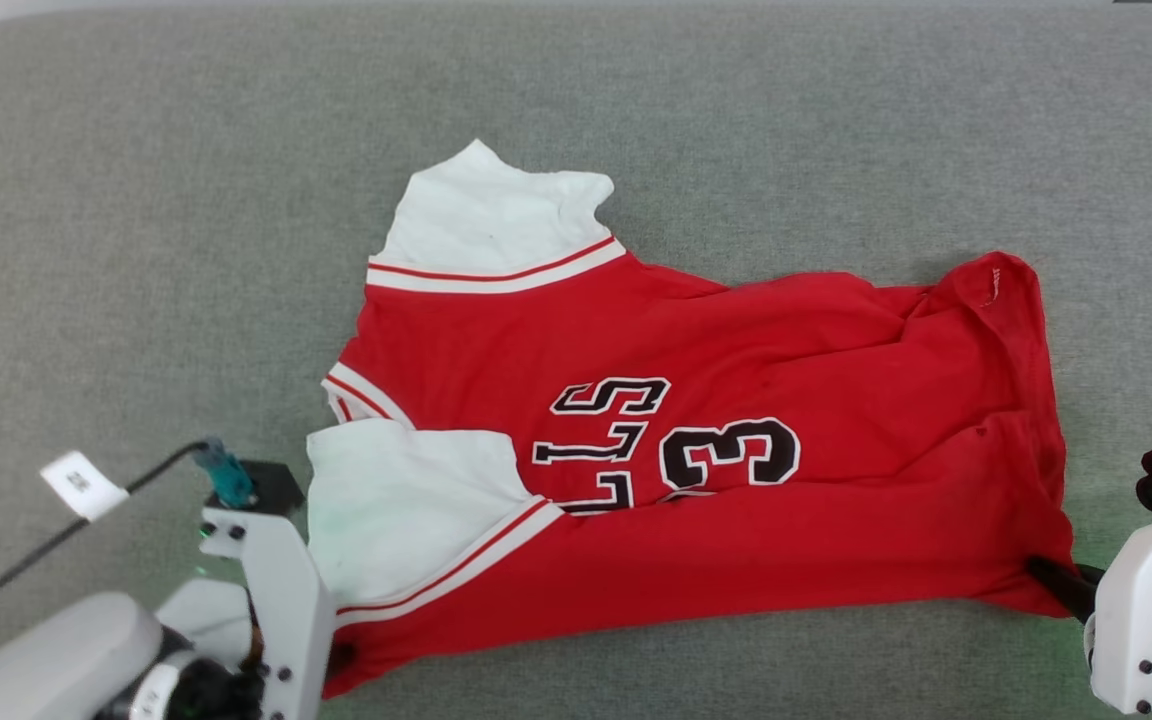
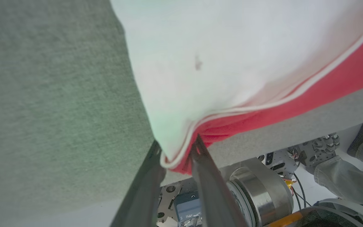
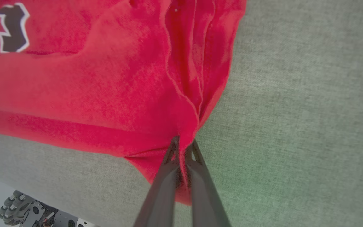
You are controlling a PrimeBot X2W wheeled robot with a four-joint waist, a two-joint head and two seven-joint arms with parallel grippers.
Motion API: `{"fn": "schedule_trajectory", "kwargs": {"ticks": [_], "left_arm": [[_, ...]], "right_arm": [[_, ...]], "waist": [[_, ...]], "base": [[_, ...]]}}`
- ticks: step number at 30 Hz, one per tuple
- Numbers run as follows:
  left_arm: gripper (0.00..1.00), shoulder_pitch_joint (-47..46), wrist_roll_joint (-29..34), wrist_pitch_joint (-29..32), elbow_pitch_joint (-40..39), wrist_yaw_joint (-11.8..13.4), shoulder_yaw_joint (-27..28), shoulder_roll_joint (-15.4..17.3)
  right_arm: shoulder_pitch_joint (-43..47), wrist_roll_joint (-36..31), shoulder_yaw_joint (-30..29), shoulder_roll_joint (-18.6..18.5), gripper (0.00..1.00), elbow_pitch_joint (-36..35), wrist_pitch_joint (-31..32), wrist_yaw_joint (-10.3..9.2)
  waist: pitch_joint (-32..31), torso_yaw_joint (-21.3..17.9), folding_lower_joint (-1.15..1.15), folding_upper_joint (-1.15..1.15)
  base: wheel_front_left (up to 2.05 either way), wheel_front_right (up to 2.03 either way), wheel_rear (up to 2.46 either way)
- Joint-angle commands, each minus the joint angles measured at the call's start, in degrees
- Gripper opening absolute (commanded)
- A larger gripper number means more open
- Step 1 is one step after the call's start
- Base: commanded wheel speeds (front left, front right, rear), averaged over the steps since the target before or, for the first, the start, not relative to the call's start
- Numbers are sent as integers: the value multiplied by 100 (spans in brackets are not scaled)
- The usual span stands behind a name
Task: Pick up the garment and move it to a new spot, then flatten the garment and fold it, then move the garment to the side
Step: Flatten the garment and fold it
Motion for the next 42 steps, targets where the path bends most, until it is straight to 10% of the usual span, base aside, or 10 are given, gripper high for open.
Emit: {"fn": "schedule_trajectory", "kwargs": {"ticks": [1, 15, 29, 42], "left_arm": [[100, -69, 46, -16, 28, 29, 29, 53], [100, -1012, 336, 486, -754, 204, 407, 637], [100, -2863, 1355, -137, 1323, -1114, 506, -266], [100, -4038, 1951, -464, 3495, -2134, 192, -1113]], "right_arm": [[-3, 24, 15, -27, 100, 25, -31, -10], [-163, -2, -102, 55, 100, -276, -936, -10], [-1053, -348, 335, 456, 100, -62, -4044, -10], [-1431, -267, 746, 495, 100, 595, -4988, -10]], "waist": [[-28, -16, 0, 0], [-205, -304, 0, 0], [140, -1090, 0, 0], [591, -1473, 0, 0]], "base": [[0, 0, 0], [0, 0, 0], [0, 0, 0], [0, 0, 0]]}}
